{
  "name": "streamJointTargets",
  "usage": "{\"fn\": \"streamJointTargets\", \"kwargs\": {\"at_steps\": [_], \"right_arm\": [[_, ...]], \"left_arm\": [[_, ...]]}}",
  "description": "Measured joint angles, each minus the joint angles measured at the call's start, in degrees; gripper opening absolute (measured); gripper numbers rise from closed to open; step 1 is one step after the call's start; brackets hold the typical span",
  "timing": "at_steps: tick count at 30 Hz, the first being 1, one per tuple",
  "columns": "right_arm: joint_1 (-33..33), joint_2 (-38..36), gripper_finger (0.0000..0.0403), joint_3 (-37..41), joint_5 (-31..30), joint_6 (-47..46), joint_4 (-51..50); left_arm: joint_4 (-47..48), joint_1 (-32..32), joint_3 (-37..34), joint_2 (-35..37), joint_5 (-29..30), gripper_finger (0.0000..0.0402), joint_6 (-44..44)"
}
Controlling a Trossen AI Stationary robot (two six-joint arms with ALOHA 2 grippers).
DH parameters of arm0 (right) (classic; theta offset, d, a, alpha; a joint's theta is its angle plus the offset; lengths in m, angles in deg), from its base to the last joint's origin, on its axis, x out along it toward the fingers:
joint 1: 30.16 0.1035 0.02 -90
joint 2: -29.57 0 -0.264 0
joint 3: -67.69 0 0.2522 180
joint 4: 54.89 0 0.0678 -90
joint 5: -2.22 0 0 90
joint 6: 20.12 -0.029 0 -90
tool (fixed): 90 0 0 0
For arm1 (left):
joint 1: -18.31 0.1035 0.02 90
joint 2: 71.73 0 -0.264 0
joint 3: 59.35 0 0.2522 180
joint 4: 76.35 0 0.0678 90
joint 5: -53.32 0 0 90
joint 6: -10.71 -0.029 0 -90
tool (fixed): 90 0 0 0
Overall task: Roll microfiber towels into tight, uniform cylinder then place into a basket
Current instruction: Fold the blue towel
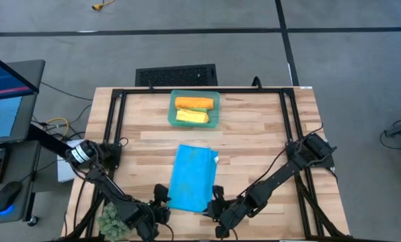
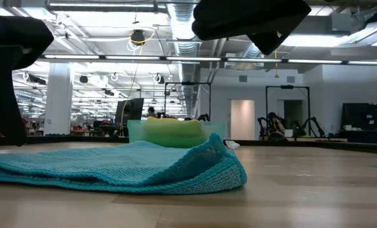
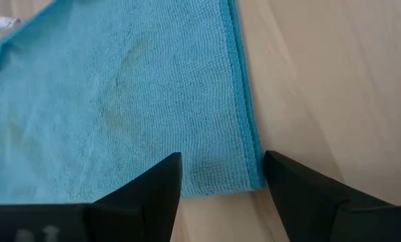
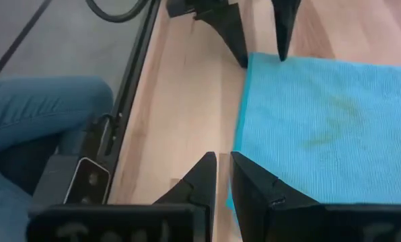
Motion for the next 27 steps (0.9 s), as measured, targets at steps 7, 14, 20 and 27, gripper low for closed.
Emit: {"fn": "streamJointTargets", "kwargs": {"at_steps": [7, 14, 20, 27], "right_arm": [[-0.1, 0.0, 0.0066, 0.0, 1.6, -0.1, 0.7], [-1.7, 0.0, 0.0066, 0.0, 4.0, 3.0, 0.6], [-2.0, 0.0, 0.0073, 0.0, 4.2, 7.4, 0.6], [-2.0, 0.2, 0.0140, 0.0, 4.1, 10.3, 0.7]], "left_arm": [[0.1, 2.0, 0.2, 0.3, -4.1, 0.0208, 1.2], [-0.2, 2.5, 0.2, 0.2, -4.9, 0.0158, 1.5], [-0.6, 2.6, 0.1, 0.0, -5.7, 0.0084, 1.5], [-3.3, 2.6, 0.0, -0.1, -5.7, 0.0010, 3.7]]}}
